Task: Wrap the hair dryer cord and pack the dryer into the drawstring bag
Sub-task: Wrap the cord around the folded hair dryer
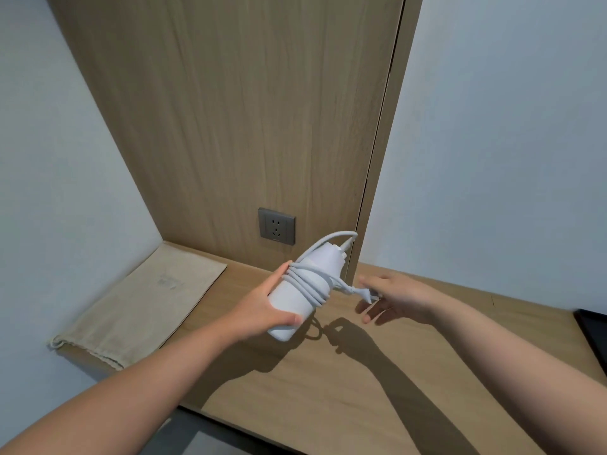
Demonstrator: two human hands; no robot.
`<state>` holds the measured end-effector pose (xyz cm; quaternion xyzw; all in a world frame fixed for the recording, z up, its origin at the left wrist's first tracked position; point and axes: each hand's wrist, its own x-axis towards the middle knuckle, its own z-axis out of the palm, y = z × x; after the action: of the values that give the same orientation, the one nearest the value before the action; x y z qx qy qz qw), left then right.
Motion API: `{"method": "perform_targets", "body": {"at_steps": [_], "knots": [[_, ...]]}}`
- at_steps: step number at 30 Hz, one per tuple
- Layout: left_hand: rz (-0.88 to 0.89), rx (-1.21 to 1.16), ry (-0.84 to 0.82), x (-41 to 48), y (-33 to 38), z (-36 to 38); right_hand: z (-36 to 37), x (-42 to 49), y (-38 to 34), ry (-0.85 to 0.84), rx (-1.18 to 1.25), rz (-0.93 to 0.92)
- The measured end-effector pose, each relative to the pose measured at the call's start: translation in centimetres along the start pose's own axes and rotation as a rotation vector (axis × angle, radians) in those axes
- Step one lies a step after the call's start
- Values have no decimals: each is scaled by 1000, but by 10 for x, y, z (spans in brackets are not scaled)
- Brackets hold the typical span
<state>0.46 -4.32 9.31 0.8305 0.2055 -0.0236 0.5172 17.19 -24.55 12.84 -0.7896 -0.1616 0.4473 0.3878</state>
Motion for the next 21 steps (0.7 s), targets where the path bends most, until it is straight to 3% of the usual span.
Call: {"method": "perform_targets", "body": {"at_steps": [2,4,8,13,16,21], "knots": [[-21,-40,-16,2,3,3,6,-2,-2,-74,90,-24],[-34,-88,-36,5,3,5,10,-3,-7,19,44,-93],[-74,-239,-82,5,4,9,12,-10,-15,293,-399,-235],[-181,-436,-77,3,6,15,17,-17,-19,348,-674,-338],[-191,-443,-93,3,8,12,11,-22,-25,375,-690,-349],[-167,-435,-94,2,10,4,-17,-33,-37,424,-465,-267]]}}
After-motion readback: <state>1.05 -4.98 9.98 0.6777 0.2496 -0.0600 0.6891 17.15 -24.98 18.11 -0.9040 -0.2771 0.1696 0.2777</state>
